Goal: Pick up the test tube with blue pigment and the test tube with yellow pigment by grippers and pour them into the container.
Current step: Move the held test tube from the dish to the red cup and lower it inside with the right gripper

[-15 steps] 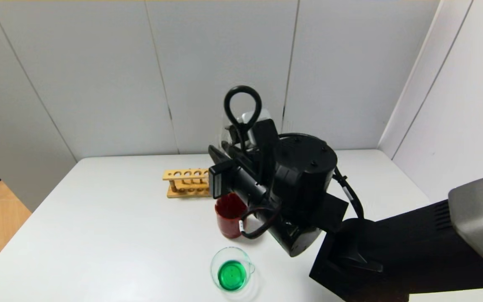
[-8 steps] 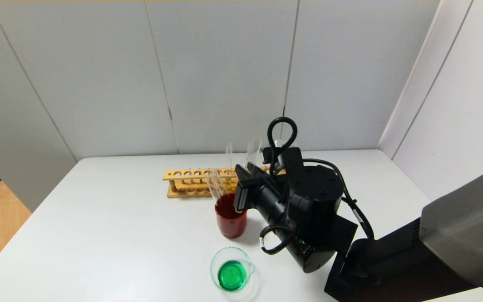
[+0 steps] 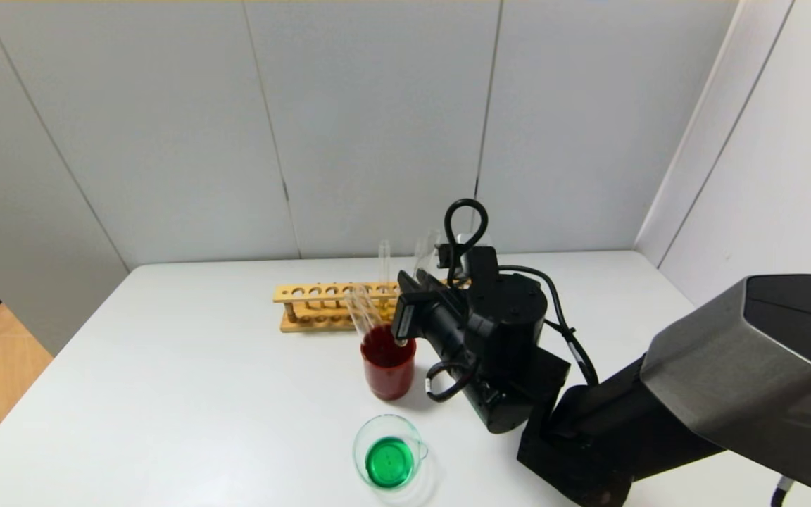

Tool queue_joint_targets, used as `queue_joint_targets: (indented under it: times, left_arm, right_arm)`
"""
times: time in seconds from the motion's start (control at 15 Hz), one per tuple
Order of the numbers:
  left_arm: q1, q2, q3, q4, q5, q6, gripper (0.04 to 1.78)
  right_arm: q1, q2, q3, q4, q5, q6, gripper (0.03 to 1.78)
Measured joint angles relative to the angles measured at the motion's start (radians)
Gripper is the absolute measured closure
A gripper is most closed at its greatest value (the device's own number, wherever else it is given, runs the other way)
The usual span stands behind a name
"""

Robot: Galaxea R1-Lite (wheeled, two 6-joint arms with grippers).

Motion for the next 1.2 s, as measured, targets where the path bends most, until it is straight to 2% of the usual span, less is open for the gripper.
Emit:
queue_joint_targets:
  times: [0.4,0.87,1.07,1.2]
  left_arm:
    - [0.000,0.000,0.000,0.000,-0.001,0.000,0.07]
    - [0.000,0.000,0.000,0.000,0.000,0.000,0.07]
    - [0.000,0.000,0.000,0.000,0.000,0.000,0.07]
    - [0.000,0.000,0.000,0.000,0.000,0.000,0.07]
  right_arm:
    - [-0.018,0.093,-0.077,0.001,0.010,0.003,1.47]
    - [-0.038,0.147,-0.084,0.000,0.012,0.030,1.46]
    - [-0.042,0.152,-0.081,0.000,0.013,0.028,1.36]
    - [-0.042,0.153,-0.079,0.000,0.013,0.027,1.15]
